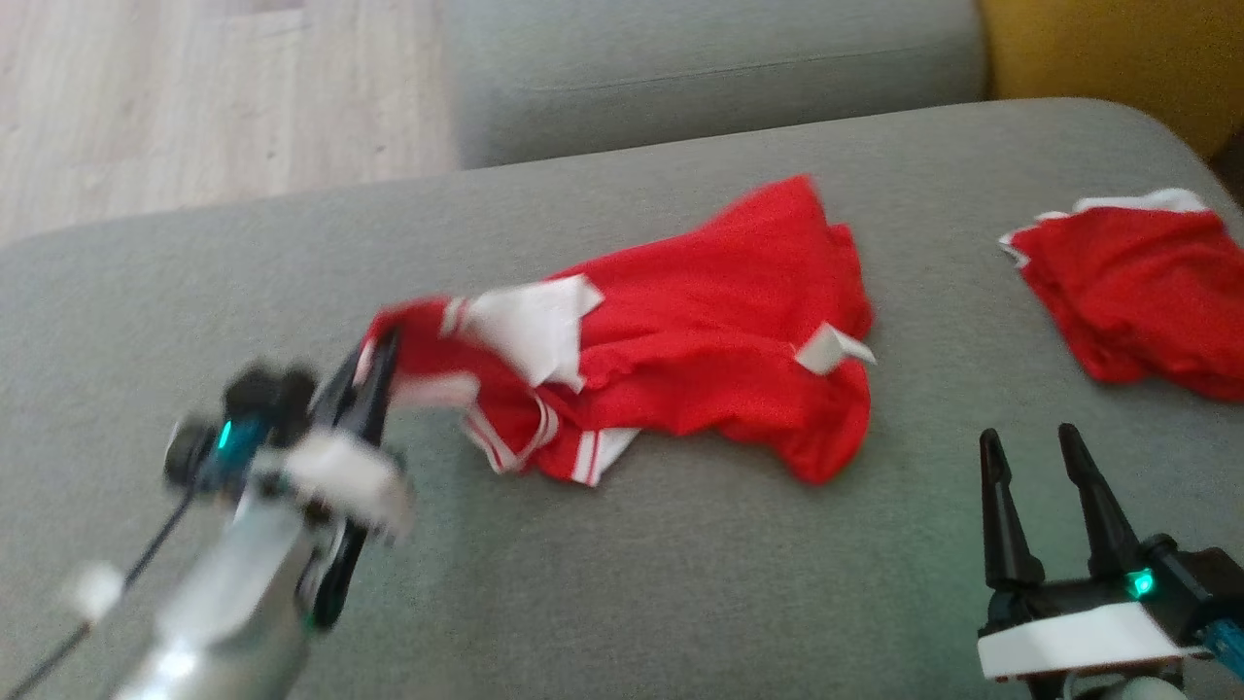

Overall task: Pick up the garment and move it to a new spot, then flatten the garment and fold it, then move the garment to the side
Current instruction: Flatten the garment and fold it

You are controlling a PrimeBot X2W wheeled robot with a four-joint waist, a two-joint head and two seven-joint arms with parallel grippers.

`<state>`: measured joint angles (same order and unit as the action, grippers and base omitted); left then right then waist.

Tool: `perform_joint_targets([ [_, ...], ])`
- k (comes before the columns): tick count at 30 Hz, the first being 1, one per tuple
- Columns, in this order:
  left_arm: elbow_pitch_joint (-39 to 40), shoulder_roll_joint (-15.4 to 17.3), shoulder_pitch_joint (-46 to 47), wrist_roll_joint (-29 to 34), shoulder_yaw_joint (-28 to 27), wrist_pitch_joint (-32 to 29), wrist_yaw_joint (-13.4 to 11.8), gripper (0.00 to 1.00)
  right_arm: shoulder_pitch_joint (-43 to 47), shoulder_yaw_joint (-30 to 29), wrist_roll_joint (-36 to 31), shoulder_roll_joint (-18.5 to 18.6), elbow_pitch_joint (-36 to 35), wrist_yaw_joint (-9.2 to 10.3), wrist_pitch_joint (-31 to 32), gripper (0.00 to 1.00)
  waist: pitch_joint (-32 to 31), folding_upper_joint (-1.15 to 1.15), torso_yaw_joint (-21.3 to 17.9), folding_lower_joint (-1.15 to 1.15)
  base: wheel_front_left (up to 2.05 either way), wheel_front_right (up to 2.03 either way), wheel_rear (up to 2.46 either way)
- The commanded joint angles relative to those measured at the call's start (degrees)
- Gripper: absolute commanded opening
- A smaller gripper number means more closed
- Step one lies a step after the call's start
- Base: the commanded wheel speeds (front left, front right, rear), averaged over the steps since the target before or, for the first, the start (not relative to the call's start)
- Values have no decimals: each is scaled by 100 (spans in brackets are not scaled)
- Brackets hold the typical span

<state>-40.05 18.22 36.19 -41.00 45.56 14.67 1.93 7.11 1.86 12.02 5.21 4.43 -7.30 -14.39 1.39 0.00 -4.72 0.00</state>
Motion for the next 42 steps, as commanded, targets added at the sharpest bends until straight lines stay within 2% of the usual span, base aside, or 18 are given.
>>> perform_joint_targets([
  [1,364,320,-196,-79,-490,32,-139,0,-136,95,-24,21,-226,-19,-61,100,148,0,247,0,0,0,0],
  [6,937,395,-1498,-81,-1050,32,-327,0,-158,96,-25,5,-221,-19,-61,100,254,0,489,0,0,0,0],
  [9,1108,345,-1853,-23,-1225,32,-372,0,-166,99,-23,7,-212,-19,-61,100,279,0,567,0,0,0,0],
  [10,1181,323,-1974,53,-1305,32,-412,17,-170,108,-23,12,-206,-19,-61,100,285,0,599,0,0,0,0],
  [11,1257,303,-2065,165,-1380,32,-471,100,-175,119,-23,17,-199,-19,-61,100,289,0,622,0,0,0,0],
  [14,1506,243,-2240,604,-1597,32,-711,100,-205,147,-22,28,-178,-19,-61,100,285,0,647,0,0,0,0],
  [18,1796,285,-2399,1459,-1659,32,-1282,100,-239,212,-8,54,-163,-19,-61,100,260,0,592,0,0,0,0],
  [21,1961,358,-2406,2143,-1342,32,-1515,100,-226,216,5,77,-169,-19,-61,100,260,0,547,0,0,0,0],
  [24,1970,377,-2249,2682,-906,-78,-1579,100,-195,208,12,95,-169,-19,-61,100,273,0,516,0,0,0,0],
  [27,1995,90,-2182,2459,-834,-163,-1387,100,-208,225,13,100,-159,-19,-61,100,296,0,465,0,0,0,0],
  [28,1979,-17,-2186,2297,-842,-196,-1270,100,-220,231,11,99,-156,-19,-61,100,307,0,447,0,0,0,0],
  [29,1913,-240,-2197,1918,-877,-277,-996,100,-245,233,4,95,-159,-19,-61,100,334,0,423,0,0,0,0],
  [30,1868,-335,-2182,1758,-890,-303,-863,100,-258,231,-1,95,-161,-19,-61,100,350,0,414,0,0,0,0],
  [33,1657,-534,-2069,1446,-918,-382,-589,100,-284,239,-27,107,-164,-19,-61,100,404,0,382,0,0,0,0],
  [42,1013,-838,-1661,1017,-1156,-365,-416,100,-331,265,-64,172,-143,-19,-61,100,498,0,276,0,0,0,0],
])
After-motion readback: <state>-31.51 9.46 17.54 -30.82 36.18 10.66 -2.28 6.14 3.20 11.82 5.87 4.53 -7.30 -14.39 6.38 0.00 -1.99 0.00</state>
